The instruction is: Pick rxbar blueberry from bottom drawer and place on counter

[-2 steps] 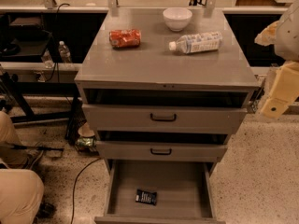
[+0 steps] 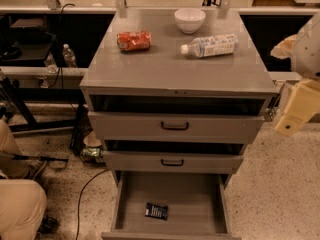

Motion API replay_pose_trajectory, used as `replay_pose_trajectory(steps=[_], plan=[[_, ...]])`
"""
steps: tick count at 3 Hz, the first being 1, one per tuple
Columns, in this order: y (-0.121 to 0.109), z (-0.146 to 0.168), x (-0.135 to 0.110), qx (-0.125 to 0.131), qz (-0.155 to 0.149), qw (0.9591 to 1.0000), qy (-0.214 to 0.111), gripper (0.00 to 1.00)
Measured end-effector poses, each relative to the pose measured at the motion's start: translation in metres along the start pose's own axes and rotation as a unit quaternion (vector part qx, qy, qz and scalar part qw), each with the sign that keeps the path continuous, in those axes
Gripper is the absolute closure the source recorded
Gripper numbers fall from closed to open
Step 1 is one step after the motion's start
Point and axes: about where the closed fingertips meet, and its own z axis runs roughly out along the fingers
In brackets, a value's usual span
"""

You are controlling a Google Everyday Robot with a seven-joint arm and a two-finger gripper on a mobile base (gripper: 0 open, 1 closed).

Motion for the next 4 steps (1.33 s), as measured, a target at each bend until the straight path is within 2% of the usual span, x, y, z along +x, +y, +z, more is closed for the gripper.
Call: replay_pose_trajectory(steps=[1, 2, 3, 4], plan=[[0.018, 0.028, 0.004, -0.003, 0.008, 0.9998, -0.020, 0.00], [0.055, 0.097, 0.026, -0.023, 0.040, 0.9979, -0.046, 0.00], [0.055, 0.096, 0.026, -0.023, 0.040, 0.9979, -0.046, 0.00], [0.058, 0.106, 0.031, -0.033, 0.051, 0.9967, -0.053, 0.00]])
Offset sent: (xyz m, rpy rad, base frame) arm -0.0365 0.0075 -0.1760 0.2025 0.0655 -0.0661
